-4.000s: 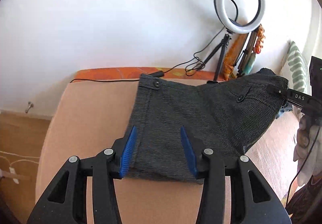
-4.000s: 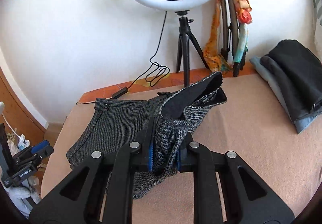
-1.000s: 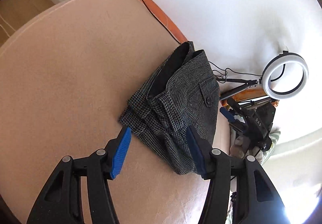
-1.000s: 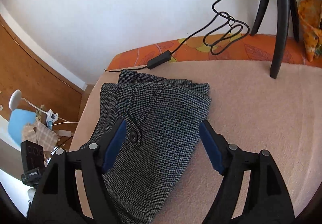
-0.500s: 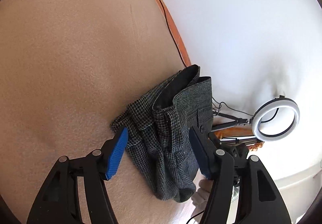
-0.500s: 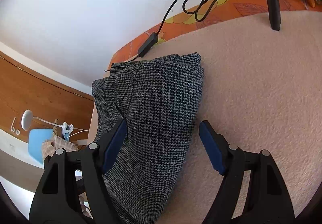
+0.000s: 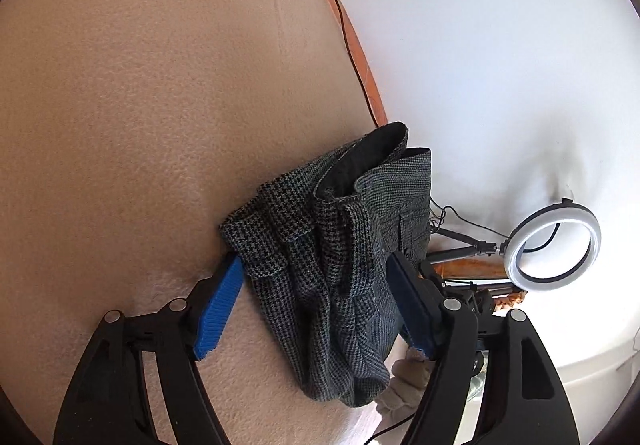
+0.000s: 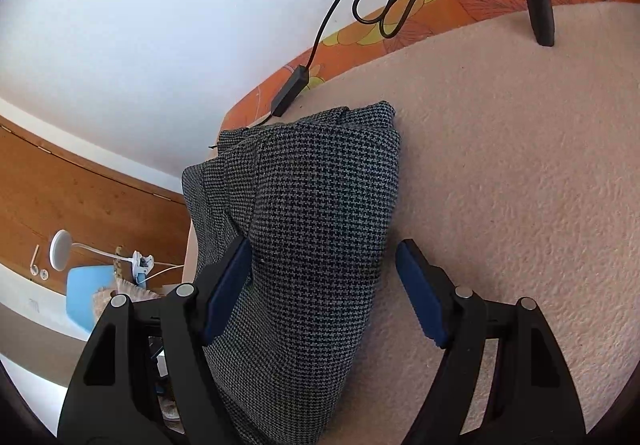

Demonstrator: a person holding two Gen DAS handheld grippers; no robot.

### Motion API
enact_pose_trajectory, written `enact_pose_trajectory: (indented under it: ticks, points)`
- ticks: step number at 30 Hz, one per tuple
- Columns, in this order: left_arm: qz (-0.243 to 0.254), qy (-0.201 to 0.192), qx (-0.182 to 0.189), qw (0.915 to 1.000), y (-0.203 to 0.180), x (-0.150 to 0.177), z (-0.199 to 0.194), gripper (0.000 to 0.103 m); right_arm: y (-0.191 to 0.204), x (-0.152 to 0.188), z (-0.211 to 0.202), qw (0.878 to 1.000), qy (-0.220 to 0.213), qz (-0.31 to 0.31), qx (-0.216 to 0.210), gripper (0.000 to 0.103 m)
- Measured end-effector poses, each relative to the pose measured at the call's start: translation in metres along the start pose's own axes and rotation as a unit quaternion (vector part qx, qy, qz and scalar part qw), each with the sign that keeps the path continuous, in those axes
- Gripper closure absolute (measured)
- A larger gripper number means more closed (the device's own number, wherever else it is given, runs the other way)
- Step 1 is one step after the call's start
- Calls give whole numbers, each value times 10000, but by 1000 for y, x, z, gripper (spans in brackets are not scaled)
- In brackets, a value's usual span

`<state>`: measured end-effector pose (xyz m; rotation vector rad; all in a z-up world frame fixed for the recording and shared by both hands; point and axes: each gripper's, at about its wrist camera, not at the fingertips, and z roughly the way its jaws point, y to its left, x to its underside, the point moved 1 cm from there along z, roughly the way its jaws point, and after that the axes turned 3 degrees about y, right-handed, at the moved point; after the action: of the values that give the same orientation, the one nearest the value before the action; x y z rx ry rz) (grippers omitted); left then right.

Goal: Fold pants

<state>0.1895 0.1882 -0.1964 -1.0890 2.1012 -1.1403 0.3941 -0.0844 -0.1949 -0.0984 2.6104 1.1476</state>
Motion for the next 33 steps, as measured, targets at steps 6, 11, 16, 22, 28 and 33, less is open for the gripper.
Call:
enact_pose_trajectory:
  ticks: [6,11,16,22,28,33]
  points:
    - [56,-131,-49,9999,-6,-6,9,27,5,-7,11,9998,-164,38,-75,24]
    - [637,-214,-300,9973,-18,-2,14,27,9,-11,18,9994,-313,92,-130,24]
    - [552,-212,-290,9978,-14,-7,20,50,6,-14,21,9990,-328,276,-111,38]
    - [1130,-188,-436,9925,-26,-3,19,65,15,-15,17,9993,-343,66,117,67]
    - [1754,-282,-534,9827,-39,8,9,69,46,-10,4,9958,-549,-588,448,80]
    - [2024,-304,-476,9777,-49,19,2,71,75,-6,-10,9881,-682,-1179,708,82]
